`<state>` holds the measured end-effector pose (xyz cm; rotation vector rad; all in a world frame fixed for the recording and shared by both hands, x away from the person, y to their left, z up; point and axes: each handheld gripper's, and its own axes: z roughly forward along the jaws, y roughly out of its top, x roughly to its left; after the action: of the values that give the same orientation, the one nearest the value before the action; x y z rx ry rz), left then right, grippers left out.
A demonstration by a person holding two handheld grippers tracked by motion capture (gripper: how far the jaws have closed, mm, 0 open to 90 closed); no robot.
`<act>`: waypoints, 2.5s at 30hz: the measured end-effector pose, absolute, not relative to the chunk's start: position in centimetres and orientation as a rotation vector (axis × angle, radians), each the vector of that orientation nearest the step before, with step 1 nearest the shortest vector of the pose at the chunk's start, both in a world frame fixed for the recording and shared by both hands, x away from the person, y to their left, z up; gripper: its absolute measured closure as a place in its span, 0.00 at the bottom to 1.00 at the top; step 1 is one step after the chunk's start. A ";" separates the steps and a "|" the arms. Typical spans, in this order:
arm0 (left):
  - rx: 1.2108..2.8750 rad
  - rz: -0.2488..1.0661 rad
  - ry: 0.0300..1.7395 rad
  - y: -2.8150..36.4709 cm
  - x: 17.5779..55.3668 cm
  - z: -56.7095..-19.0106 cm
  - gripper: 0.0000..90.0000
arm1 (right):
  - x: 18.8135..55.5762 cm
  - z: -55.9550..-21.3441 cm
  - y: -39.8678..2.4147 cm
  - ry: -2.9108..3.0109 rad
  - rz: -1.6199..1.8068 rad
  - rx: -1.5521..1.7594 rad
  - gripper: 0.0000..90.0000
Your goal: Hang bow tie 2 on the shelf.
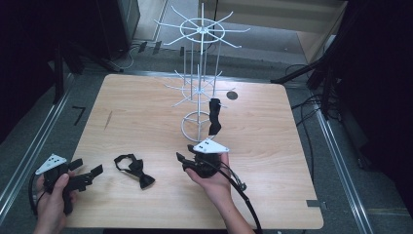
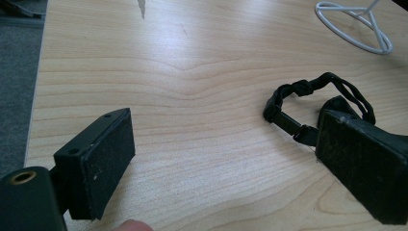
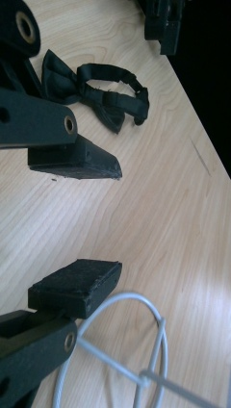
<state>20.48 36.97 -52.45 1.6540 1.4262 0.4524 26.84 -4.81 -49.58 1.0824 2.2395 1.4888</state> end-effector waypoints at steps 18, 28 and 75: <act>1.655 0.454 1.428 37.0 20.5 -52.5 0.08 | 26.2 -50.6 -0.6 2.337 1.488 1.033 0.56; 1.658 0.457 1.427 37.0 20.5 -52.4 0.08 | 25.6 -50.9 1.1 2.381 1.500 1.006 0.57; 1.663 0.465 1.420 36.9 20.5 -52.4 0.08 | 23.9 -53.8 6.2 2.558 1.328 0.839 0.87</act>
<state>20.52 36.92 -52.44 1.6634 1.4202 0.4647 23.86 6.21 -53.81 0.8394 2.5577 1.3280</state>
